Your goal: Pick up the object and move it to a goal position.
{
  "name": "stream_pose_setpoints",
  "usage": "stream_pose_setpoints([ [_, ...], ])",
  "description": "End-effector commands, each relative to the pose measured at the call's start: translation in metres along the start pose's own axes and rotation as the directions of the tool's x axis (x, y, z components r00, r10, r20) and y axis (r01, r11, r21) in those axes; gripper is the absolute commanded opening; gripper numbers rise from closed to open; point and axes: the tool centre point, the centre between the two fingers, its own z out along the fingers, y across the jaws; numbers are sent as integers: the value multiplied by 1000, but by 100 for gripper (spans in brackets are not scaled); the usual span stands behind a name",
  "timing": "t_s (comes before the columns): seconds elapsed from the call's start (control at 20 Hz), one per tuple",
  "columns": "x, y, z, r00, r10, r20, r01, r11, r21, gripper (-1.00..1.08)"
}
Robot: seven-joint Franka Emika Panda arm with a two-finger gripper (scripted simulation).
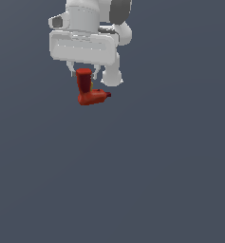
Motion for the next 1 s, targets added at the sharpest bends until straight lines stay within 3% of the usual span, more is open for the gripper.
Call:
stream_pose_setpoints([
  [0.0,3,0,-2,1000,0,-4,0,1000,1,-100],
  [0.4,23,-2,-10,1000,0,-4,0,1000,1,-100],
  [0.95,79,-5,-33,1000,-1,-4,1,1000,2,-100],
])
